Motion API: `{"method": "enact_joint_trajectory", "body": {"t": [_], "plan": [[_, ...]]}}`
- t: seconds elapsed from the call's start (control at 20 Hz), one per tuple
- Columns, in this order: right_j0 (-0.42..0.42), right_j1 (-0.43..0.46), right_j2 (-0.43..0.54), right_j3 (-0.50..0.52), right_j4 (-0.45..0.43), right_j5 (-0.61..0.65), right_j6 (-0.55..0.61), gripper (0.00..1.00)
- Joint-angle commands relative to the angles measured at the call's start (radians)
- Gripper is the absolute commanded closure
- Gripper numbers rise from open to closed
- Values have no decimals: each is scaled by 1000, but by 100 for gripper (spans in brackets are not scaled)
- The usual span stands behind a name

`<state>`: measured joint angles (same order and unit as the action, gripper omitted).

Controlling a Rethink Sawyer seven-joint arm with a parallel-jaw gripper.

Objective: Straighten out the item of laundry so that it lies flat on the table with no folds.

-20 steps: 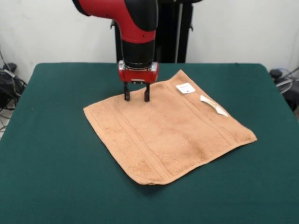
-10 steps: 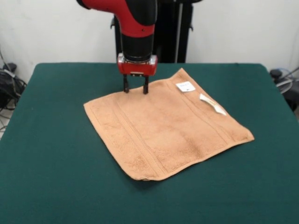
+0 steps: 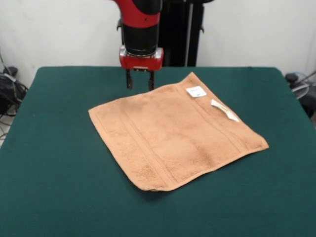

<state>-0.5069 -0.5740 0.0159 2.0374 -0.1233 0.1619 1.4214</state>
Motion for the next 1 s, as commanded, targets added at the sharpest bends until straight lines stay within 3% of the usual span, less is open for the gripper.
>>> {"method": "enact_joint_trajectory", "body": {"t": [0.05,0.55,1.0], "plan": [[8,-102,134,-109,77,185,122,0],[10,-135,136,-143,84,248,121,0],[8,-96,132,-209,70,268,97,0]]}}
